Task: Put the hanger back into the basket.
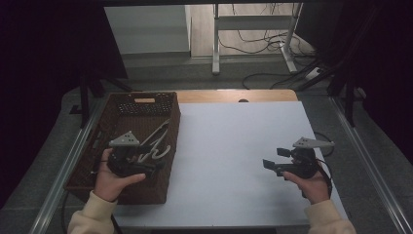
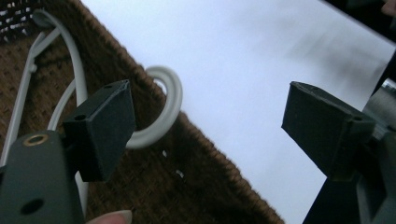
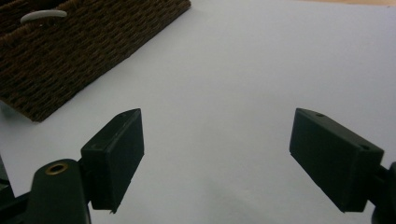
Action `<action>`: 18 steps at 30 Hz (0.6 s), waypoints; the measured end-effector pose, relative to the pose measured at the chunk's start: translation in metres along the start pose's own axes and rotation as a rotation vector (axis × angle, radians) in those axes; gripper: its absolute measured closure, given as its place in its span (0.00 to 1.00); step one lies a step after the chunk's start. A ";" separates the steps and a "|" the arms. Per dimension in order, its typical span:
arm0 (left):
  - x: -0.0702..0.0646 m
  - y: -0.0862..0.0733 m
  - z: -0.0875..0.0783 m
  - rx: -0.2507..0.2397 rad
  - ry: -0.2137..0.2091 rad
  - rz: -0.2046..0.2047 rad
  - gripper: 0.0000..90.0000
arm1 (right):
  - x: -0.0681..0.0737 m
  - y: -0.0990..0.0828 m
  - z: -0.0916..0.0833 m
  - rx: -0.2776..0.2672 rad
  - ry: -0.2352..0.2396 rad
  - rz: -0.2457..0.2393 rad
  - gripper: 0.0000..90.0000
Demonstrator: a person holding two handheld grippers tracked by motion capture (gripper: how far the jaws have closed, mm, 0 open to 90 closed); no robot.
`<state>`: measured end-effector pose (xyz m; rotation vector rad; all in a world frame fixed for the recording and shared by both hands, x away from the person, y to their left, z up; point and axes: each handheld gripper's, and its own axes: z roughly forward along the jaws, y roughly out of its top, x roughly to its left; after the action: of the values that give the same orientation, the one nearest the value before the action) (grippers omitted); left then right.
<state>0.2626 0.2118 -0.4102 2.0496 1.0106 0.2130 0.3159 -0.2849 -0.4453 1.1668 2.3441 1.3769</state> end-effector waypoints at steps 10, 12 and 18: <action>0.001 -0.014 -0.002 -0.010 0.023 -0.021 0.19 | -0.012 -0.002 -0.011 -0.025 -0.041 -0.008 0.20; 0.001 -0.014 -0.003 -0.017 0.022 -0.018 0.19 | -0.012 -0.002 -0.011 -0.023 -0.043 -0.014 0.20; 0.004 -0.014 -0.008 -0.042 0.026 -0.015 0.19 | -0.010 -0.002 -0.010 -0.028 -0.036 -0.018 0.20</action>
<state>0.2533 0.2237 -0.4164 2.0055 1.0285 0.2520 0.3167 -0.2994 -0.4430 1.1500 2.2975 1.3667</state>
